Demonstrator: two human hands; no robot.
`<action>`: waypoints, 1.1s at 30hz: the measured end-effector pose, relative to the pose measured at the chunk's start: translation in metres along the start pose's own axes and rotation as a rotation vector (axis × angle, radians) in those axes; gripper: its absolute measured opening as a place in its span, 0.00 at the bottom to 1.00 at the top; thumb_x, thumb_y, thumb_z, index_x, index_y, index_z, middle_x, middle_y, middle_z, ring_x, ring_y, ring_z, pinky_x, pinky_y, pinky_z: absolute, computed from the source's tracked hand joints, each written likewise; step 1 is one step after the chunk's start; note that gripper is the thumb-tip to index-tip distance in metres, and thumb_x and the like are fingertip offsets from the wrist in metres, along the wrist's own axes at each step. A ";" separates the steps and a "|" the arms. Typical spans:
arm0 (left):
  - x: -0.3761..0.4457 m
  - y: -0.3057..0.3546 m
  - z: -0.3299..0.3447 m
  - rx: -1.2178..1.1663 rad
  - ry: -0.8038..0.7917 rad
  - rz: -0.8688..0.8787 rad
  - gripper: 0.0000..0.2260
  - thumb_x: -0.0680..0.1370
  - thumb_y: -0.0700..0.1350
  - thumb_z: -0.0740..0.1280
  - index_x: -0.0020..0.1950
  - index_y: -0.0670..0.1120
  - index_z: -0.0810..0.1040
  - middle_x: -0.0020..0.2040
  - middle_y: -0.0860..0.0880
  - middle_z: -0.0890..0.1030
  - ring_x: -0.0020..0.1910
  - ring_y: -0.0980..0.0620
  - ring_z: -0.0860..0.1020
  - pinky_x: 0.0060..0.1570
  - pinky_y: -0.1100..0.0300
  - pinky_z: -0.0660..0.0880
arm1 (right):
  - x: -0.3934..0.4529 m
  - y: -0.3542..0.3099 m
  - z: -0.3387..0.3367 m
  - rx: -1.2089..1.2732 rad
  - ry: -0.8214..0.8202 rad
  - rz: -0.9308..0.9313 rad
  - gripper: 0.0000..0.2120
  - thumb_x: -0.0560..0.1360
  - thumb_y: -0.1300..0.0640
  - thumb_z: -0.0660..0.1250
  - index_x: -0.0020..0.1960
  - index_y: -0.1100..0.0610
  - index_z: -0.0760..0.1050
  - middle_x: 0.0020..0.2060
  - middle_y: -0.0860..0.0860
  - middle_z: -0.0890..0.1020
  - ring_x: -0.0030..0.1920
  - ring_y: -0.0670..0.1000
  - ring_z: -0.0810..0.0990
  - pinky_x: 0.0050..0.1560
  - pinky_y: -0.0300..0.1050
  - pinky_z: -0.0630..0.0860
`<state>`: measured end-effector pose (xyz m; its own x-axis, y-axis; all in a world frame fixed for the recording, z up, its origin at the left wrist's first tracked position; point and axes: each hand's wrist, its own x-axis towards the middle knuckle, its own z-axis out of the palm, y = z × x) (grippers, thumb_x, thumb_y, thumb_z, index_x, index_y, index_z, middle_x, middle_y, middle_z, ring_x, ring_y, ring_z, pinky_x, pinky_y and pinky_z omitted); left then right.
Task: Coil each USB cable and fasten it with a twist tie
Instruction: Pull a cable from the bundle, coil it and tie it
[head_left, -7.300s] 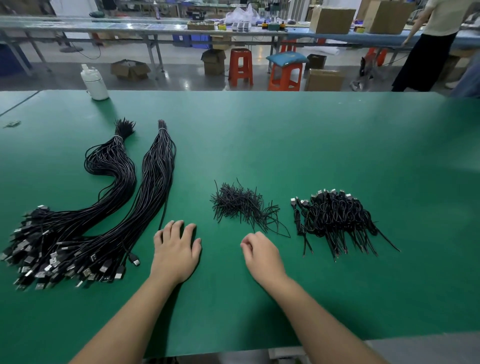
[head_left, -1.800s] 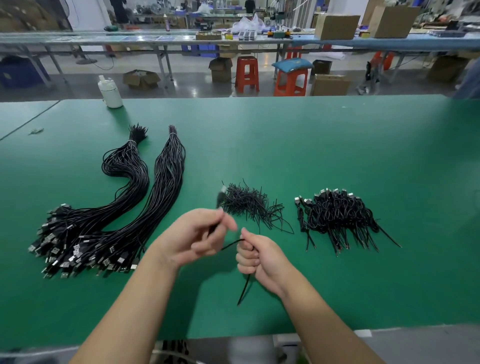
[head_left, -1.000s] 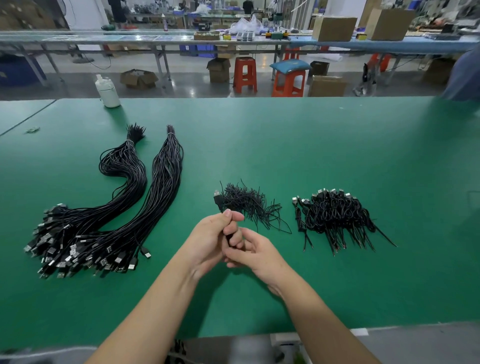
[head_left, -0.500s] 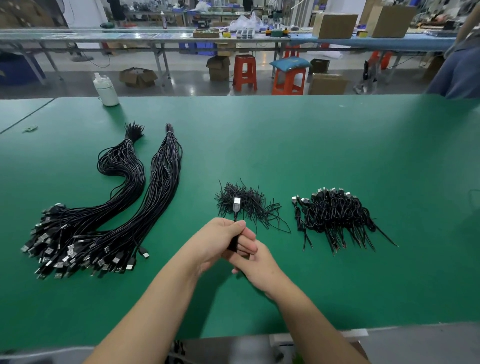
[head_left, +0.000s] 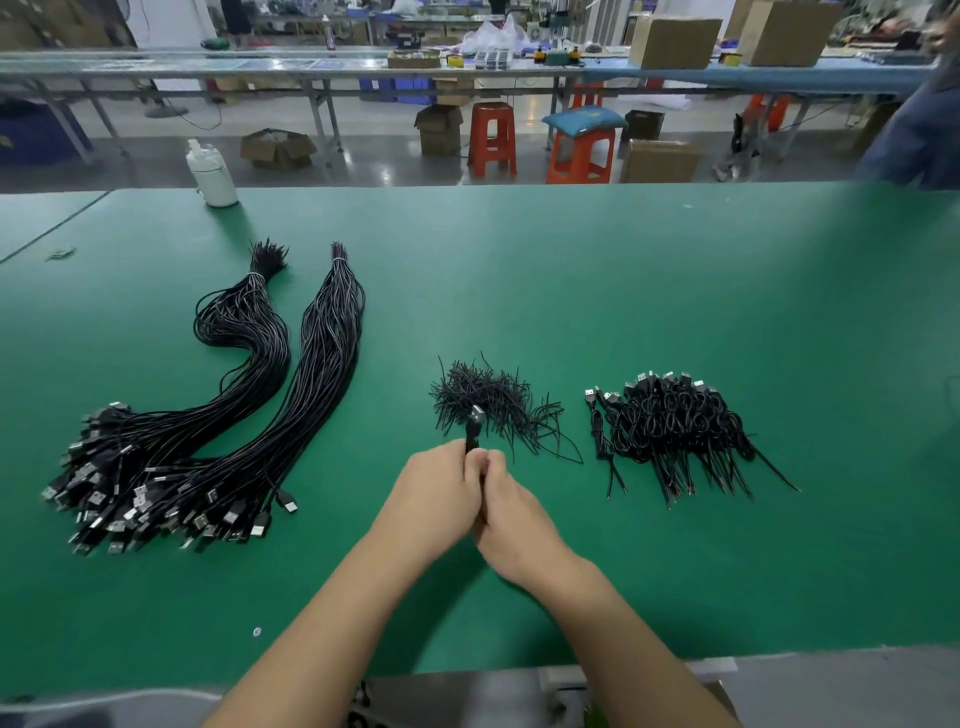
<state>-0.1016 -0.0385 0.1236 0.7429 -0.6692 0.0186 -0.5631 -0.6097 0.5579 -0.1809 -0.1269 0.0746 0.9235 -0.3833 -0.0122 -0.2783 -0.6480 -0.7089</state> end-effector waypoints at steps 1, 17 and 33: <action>0.000 -0.002 0.000 -0.007 0.032 0.005 0.15 0.83 0.49 0.55 0.41 0.47 0.74 0.38 0.50 0.76 0.40 0.46 0.77 0.38 0.56 0.66 | 0.000 -0.001 -0.001 -0.038 0.015 -0.013 0.15 0.79 0.59 0.59 0.65 0.54 0.61 0.56 0.57 0.79 0.53 0.63 0.78 0.50 0.57 0.74; 0.028 -0.042 -0.002 0.032 -0.132 0.164 0.06 0.78 0.51 0.66 0.43 0.50 0.77 0.36 0.57 0.79 0.36 0.60 0.76 0.34 0.70 0.68 | 0.004 0.001 0.010 0.085 -0.082 0.073 0.10 0.83 0.57 0.53 0.61 0.56 0.69 0.53 0.53 0.76 0.47 0.56 0.77 0.50 0.51 0.75; 0.092 -0.076 0.030 -0.094 -0.051 -0.199 0.08 0.78 0.51 0.69 0.51 0.48 0.77 0.44 0.51 0.79 0.45 0.49 0.77 0.45 0.58 0.73 | 0.014 0.039 0.018 0.319 0.137 0.302 0.16 0.85 0.48 0.49 0.41 0.55 0.60 0.34 0.54 0.70 0.32 0.55 0.74 0.45 0.62 0.76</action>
<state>-0.0011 -0.0661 0.0580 0.8152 -0.5620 -0.1401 -0.3696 -0.6909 0.6213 -0.1738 -0.1457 0.0337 0.7641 -0.6212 -0.1741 -0.4149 -0.2666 -0.8700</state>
